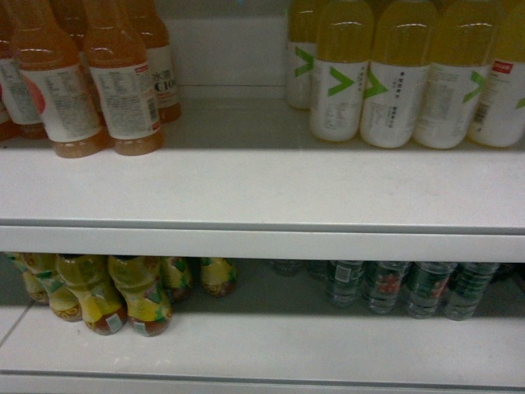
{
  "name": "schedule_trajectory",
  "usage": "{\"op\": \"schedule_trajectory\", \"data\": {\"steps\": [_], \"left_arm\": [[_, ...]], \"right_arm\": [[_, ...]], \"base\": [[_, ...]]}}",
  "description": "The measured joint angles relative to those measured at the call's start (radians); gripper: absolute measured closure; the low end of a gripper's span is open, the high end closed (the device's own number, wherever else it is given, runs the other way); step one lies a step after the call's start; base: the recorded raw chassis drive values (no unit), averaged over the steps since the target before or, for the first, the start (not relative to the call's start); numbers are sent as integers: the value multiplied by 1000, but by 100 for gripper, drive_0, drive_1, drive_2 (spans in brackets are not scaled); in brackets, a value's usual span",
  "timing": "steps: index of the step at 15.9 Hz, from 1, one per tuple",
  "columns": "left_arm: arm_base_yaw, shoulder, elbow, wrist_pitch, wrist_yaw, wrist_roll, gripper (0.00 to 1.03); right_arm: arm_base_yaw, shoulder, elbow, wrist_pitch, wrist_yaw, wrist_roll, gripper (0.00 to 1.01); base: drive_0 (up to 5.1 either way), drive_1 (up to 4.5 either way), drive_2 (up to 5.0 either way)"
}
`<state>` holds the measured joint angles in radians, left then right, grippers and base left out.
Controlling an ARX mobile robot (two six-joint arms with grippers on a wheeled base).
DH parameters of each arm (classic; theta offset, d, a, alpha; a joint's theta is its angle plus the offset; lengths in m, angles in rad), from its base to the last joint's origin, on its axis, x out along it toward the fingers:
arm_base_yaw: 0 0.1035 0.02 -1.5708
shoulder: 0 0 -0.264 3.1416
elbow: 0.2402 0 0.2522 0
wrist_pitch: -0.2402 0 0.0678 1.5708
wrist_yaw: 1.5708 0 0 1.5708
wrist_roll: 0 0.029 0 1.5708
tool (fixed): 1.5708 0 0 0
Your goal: Move water from second to third shelf
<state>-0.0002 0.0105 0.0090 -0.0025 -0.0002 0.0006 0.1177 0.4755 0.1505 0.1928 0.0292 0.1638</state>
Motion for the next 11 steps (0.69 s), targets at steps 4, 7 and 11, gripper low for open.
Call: {"op": "schedule_trajectory", "data": {"steps": [4, 7, 11], "left_arm": [[0, 0, 0, 1, 0, 0, 5], [0, 0, 0, 0, 0, 0, 5], [0, 0, 0, 0, -1, 0, 5]], "right_arm": [[0, 0, 0, 0, -2, 0, 66], [0, 0, 0, -1, -3, 0, 66], [0, 0, 0, -1, -2, 0, 66]], "base": [[-500, 246, 246], [-497, 248, 248], [-498, 246, 246]]}}
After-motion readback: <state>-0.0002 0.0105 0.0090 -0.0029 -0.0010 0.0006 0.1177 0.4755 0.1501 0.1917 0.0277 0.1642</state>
